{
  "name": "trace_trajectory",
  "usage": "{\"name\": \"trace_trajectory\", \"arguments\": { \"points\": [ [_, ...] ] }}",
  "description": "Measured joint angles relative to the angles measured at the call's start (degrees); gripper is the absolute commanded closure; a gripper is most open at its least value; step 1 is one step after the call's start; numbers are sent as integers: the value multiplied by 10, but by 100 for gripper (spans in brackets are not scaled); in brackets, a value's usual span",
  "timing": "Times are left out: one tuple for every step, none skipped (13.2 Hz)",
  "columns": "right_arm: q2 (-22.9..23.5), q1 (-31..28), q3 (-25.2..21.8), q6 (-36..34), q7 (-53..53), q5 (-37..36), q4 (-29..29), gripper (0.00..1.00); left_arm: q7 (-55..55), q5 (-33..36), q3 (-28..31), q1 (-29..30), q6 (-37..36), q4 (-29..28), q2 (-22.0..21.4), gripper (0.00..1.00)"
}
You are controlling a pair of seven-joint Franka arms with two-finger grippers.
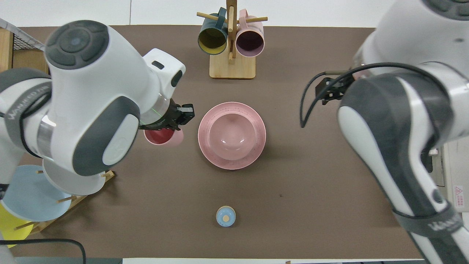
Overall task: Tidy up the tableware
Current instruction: 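Release the bowl and withdraw the right gripper while the left lifts the cup, then move the pink cup over the bowl and lower it in with the left gripper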
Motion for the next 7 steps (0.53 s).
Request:
{"name": "trace_trajectory", "arguments": {
  "points": [
    [-21, -14, -12, -12, -21, 4, -10, 0, -32, -1, -1, -24, 13, 0, 1, 100],
    [-42, -22, -24, -27, -42, 5, -19, 0, -61, -1, -1, -46, 30, 0, 2, 100],
    [-60, -29, -31, -37, -57, 5, -27, 0, -88, -1, -2, -64, 46, -1, 6, 100],
    [-74, -39, -33, -40, -69, 5, -38, 0, -110, -1, -2, -80, 59, -1, 13, 100],
    [-83, -50, -35, -40, -82, 5, -50, 0, -123, -1, -1, -92, 68, -2, 23, 100],
    [-89, -58, -41, -40, -93, 5, -63, 0, -131, -1, -2, -100, 78, -2, 35, 100],
    [-94, -61, -53, -40, -99, 5, -73, 0, -138, -1, -1, -106, 91, -3, 47, 100]
  ]
}}
